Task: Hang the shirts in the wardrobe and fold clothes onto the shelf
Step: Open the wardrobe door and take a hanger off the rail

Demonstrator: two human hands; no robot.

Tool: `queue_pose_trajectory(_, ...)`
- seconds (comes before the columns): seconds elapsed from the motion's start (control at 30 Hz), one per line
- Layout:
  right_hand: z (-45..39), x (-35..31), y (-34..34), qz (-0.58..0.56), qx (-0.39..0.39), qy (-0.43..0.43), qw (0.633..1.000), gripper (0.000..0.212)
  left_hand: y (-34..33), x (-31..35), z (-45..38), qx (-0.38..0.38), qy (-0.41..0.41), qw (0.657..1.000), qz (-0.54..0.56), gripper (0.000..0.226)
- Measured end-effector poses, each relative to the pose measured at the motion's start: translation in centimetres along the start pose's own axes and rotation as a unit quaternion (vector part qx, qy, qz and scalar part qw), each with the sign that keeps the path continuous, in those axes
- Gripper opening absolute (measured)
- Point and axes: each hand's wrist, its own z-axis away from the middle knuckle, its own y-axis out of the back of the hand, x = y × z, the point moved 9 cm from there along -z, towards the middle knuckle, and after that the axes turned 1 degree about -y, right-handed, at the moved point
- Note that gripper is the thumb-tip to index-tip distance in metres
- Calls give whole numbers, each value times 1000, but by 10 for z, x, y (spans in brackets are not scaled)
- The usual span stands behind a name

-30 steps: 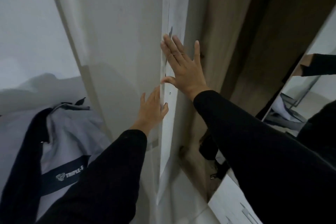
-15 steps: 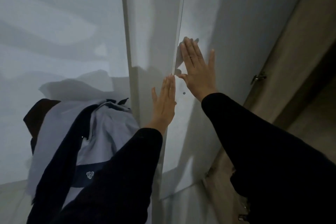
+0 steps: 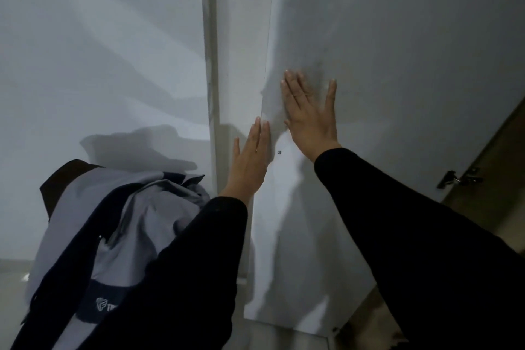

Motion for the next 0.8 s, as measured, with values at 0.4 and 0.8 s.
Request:
queue_pose_trajectory(0.4, -6, 28, -48, -3, -51, -6, 999, 71, -34, 11, -31, -96, 43, 994, 5, 106)
queue_pose_trajectory(0.8, -3, 26, -28, -40, -114, -35, 992, 67, -12, 15, -31, -49, -22, 998, -31, 92)
